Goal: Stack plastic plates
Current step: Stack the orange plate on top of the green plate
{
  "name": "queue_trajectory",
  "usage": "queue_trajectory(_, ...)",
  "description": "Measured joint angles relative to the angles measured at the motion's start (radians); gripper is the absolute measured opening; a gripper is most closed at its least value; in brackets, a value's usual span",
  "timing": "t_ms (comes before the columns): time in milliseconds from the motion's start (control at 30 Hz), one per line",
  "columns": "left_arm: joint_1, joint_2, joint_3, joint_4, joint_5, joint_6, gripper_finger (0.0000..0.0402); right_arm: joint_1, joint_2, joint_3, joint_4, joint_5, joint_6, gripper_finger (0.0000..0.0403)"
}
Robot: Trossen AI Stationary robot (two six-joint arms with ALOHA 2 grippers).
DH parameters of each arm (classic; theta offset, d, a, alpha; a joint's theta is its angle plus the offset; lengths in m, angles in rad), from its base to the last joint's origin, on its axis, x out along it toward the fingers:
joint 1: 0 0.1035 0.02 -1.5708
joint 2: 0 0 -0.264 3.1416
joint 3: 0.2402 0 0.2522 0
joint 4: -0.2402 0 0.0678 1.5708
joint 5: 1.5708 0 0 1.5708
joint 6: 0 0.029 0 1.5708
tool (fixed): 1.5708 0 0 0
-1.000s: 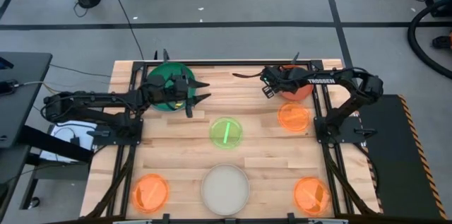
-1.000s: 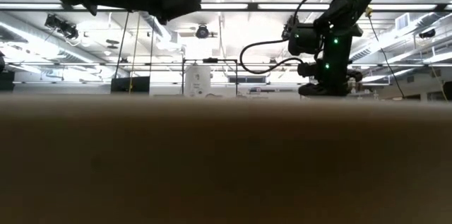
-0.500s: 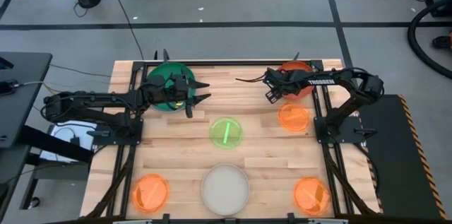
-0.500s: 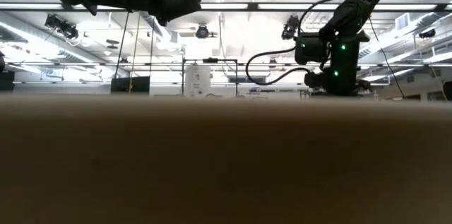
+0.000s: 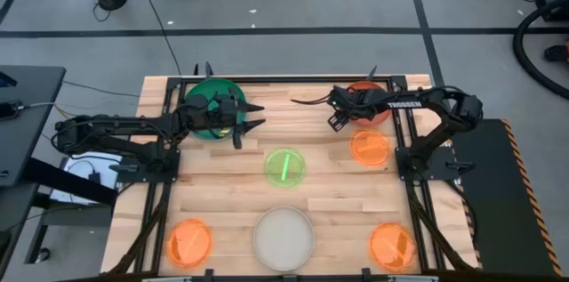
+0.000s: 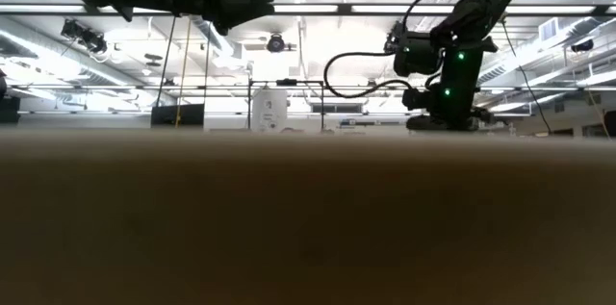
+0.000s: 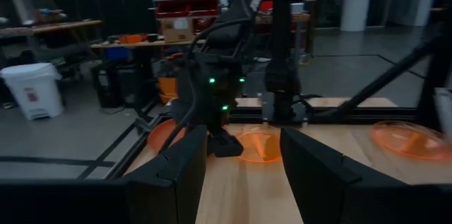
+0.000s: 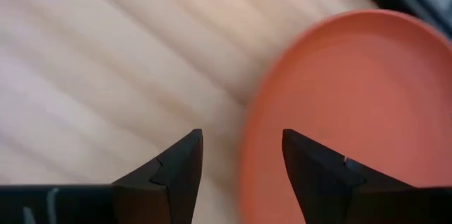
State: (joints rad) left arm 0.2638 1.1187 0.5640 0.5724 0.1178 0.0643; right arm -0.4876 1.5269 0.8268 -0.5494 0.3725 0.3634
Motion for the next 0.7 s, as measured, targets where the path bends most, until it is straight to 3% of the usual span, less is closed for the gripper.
queue_trajectory(133,0.000,0.000,0.000,0.000,0.045,0.000,0.0188,0.014,0.000,0.000,-0.001,-0.026,0.001,0.0204)
queue_trajectory(700,0.000,0.000,0.000,0.004,0.048,0.000,0.0188,-0.011,0.101,-0.010,-0.023,-0.048,0.026,0.0162)
